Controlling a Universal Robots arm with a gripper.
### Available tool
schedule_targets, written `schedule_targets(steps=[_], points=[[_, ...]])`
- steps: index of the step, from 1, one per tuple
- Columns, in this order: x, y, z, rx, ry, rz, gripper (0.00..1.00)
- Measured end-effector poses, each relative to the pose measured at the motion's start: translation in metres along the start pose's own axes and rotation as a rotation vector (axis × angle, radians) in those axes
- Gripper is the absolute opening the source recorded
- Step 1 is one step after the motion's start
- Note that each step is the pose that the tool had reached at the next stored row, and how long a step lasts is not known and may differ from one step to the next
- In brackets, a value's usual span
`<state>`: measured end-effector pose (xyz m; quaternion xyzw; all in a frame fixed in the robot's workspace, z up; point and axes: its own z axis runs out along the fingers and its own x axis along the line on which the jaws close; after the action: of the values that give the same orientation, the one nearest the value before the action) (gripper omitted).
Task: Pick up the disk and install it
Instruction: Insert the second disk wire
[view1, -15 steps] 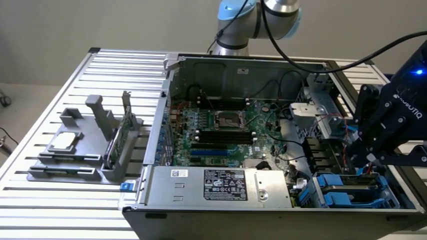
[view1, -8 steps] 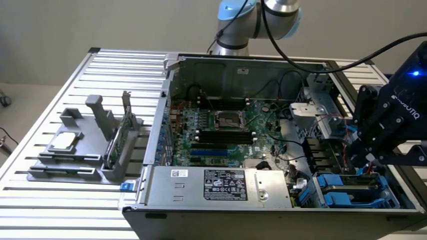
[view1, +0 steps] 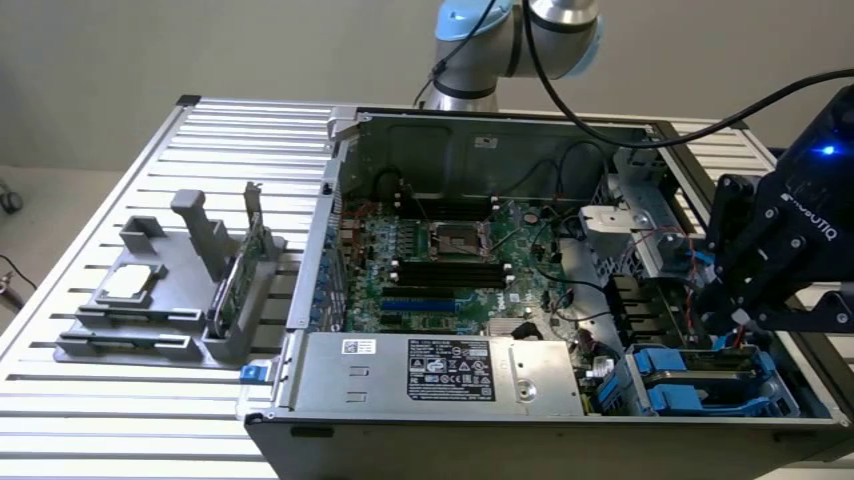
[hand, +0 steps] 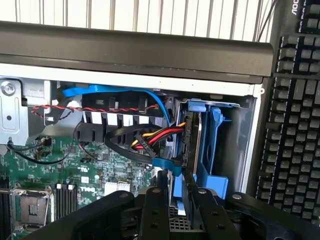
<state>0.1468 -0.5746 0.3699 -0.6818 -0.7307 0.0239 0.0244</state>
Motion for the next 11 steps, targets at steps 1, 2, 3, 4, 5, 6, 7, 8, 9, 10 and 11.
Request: schedule_targets(steps=[1,2,3,4,5,6,7,8,9,10,11], points=[[0.0001,0.0003,0.0004,0.0001,-0.0014,0.0,0.26],[0.0001,0.0006,0.0007,0.0001,-0.0026,0.0,0.26],[0.0002,0.0009,0.001,0.0001,-0.0037,0.0,0.26],[0.0003,0.0013,0.0013,0.0,-0.0045,0.0,0.26],[0.0004,0.0017,0.0016,-0.0002,-0.0051,0.0,0.26],[0.0004,0.0021,0.0021,-0.0004,-0.0055,0.0,0.26],[0.0005,0.0023,0.0025,-0.0007,-0.006,0.0,0.26],[0.0006,0.0025,0.003,-0.0012,-0.0066,0.001,0.26],[0.0007,0.0027,0.0035,-0.0017,-0.0073,0.001,0.26],[0.0008,0.0029,0.004,-0.0023,-0.0078,0.001,0.26],[0.001,0.003,0.0046,-0.0028,-0.0084,0.001,0.26]])
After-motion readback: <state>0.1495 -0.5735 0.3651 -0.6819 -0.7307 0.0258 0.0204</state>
